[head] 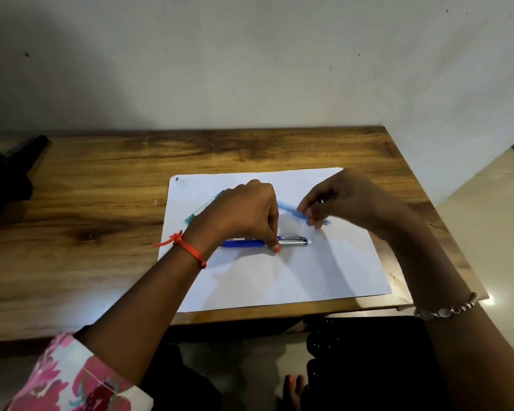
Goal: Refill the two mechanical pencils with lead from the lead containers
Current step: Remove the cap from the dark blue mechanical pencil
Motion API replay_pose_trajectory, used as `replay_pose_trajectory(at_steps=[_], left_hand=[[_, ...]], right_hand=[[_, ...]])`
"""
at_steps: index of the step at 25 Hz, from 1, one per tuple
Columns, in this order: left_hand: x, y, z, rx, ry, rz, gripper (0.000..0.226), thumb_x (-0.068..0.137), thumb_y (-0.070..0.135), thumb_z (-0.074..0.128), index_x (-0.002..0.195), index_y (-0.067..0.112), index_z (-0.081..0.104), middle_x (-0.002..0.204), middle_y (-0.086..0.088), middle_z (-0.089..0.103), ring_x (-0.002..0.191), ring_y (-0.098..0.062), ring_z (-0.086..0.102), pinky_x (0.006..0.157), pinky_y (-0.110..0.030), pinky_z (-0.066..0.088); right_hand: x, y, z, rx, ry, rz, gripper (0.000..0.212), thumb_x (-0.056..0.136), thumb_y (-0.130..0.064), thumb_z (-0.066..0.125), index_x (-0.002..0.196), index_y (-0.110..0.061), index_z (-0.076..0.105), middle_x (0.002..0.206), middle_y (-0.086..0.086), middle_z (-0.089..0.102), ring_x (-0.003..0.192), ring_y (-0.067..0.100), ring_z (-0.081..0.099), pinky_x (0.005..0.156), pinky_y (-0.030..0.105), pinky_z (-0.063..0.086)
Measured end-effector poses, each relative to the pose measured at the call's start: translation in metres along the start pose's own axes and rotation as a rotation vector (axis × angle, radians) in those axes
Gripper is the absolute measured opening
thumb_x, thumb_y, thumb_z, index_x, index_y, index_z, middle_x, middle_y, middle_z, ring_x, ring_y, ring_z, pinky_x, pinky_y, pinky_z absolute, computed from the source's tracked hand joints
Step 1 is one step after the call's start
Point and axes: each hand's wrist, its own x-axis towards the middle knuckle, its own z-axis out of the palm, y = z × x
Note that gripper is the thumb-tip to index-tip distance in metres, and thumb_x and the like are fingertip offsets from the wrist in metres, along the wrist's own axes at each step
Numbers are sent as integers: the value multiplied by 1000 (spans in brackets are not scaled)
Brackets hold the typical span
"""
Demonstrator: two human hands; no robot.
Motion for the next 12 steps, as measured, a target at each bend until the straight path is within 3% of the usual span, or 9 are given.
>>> replay_pose_trajectory(at_steps=[4, 9, 12], left_hand=[[-1, -2, 0, 5, -43, 5, 24, 63, 30, 82, 77, 12, 76, 75, -3, 70, 73, -19, 64, 70, -34, 54], [0, -6, -3, -18, -99, -10, 25, 65, 28, 82, 79, 9, 75, 75, -8, 72, 71, -21, 67, 70, -31, 55], [0, -8, -5, -47, -134, -23, 25, 67, 27, 80, 81, 7, 75, 77, -9, 72, 71, -21, 67, 68, -27, 53]], right_hand=[[-8, -3, 23, -351, -31, -36, 17, 78, 1, 63, 84, -11, 74, 64, -7, 57, 53, 5, 53, 48, 4, 37], [-10, -3, 32, -465, -10, -134, 19, 81, -1, 62, 91, -11, 73, 91, 6, 64, 78, 11, 50, 71, 20, 44], [-10, -6, 34, -501, -15, -137, 25, 82, 0, 61, 101, -13, 71, 101, 7, 65, 83, 11, 49, 75, 20, 42]])
